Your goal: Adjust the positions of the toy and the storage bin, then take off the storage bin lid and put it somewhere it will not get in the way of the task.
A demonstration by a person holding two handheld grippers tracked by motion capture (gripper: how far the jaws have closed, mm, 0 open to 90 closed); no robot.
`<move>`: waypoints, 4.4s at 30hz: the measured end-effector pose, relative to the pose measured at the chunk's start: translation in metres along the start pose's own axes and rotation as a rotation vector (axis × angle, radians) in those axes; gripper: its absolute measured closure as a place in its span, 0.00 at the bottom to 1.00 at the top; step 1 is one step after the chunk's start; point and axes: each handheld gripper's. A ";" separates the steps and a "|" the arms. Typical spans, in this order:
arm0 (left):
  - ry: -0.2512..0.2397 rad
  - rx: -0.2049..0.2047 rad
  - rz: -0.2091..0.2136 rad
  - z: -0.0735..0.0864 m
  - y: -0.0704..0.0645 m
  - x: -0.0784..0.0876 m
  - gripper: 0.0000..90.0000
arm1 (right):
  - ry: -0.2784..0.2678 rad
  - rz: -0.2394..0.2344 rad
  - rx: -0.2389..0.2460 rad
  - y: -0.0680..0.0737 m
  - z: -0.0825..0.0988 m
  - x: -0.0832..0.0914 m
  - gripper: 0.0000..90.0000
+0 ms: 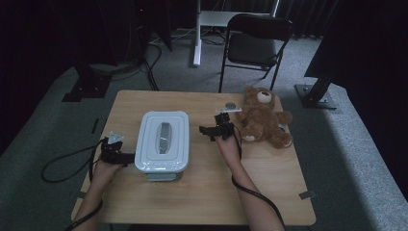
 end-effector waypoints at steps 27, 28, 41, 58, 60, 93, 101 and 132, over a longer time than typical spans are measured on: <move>0.024 -0.095 0.048 -0.001 -0.050 -0.013 0.01 | 0.029 -0.145 -0.021 -0.012 0.009 -0.031 0.15; 0.017 -0.093 0.055 0.000 -0.052 -0.014 0.01 | 0.029 -0.150 -0.024 -0.014 0.009 -0.030 0.15; -0.010 -0.086 0.041 -0.007 -0.048 -0.019 0.01 | 0.084 -0.161 0.061 -0.015 0.006 -0.037 0.15; 0.032 -0.135 0.075 -0.002 -0.071 -0.014 0.01 | 0.056 -0.165 0.102 -0.017 0.017 -0.027 0.18; 0.033 -0.144 0.077 0.000 -0.076 -0.013 0.01 | 0.059 -0.155 0.115 -0.017 0.020 -0.022 0.18; 0.004 -0.057 0.105 0.009 -0.084 0.030 0.01 | -0.031 0.005 0.309 -0.020 0.091 0.047 0.14; -0.058 -0.111 0.175 0.003 -0.096 0.063 0.01 | -0.049 0.058 0.277 -0.030 0.128 0.074 0.14; -0.010 -0.262 0.288 -0.037 -0.165 0.074 0.01 | 0.046 0.205 0.176 -0.075 0.198 0.140 0.15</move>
Point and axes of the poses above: each handheld gripper's, and its own axes: x roughly backward along the jaws, z roughly out of its underside, y roughly to its left, and after that the axes turned 12 degrees about x, right-handed
